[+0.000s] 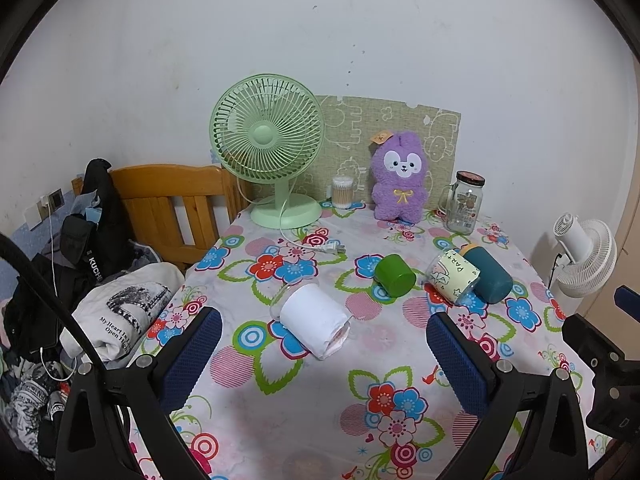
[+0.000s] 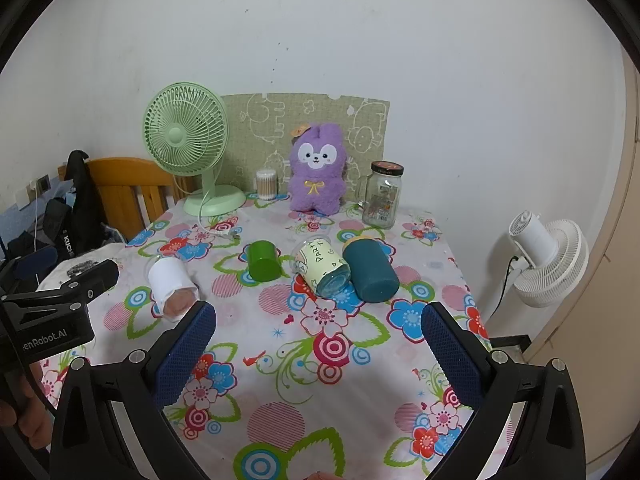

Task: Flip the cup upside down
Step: 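Move the right tool toward the teal cup lying on its side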

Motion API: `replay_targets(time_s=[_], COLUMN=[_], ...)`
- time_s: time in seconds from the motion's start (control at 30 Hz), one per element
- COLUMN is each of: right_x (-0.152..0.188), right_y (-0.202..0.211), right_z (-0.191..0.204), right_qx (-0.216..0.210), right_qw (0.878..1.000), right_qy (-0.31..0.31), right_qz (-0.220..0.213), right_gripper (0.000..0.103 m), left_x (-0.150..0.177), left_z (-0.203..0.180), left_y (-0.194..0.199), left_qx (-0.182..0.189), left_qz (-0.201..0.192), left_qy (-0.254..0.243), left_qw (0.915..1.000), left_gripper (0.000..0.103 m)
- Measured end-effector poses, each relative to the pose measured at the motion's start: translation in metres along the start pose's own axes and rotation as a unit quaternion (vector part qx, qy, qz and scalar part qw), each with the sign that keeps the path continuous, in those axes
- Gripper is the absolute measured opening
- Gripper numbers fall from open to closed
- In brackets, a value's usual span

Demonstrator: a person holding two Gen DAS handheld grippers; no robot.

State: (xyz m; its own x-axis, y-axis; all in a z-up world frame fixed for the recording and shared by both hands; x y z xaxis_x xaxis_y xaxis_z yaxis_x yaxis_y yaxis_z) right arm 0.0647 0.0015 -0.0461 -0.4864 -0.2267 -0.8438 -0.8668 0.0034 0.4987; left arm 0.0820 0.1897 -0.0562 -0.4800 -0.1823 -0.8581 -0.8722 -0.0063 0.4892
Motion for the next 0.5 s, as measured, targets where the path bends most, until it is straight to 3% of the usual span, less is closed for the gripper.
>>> replay_targets(time_s=[0.5], right_x=[0.0024], right_y=[-0.0077], right_z=[-0.0070], right_qx=[-0.003], right_qw=[1.000], right_qy=[-0.005], right_qz=[0.019], right_gripper=[0.103], left_x=[0.0075], left_z=[0.0000], left_y=[-0.0055], left_qx=[0.002], left_qz=[0.005], left_qy=[-0.001], left_qw=[1.0000], left_gripper=[0.103])
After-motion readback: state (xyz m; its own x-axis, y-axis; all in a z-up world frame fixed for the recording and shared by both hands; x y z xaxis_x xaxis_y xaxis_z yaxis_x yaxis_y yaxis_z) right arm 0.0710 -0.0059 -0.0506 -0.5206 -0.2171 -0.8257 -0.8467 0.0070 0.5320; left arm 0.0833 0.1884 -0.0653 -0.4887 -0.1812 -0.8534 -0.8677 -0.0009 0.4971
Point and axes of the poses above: each gripper's, at about its wrist camera, not at the fingertips, and y roughly against the way its jaws point, z to its left, x to its underside, the point moved 7 cm from there along -y, roughly the way its jaws point, and after that the axes turned 10 degrees about y, right-handed, at the moved point
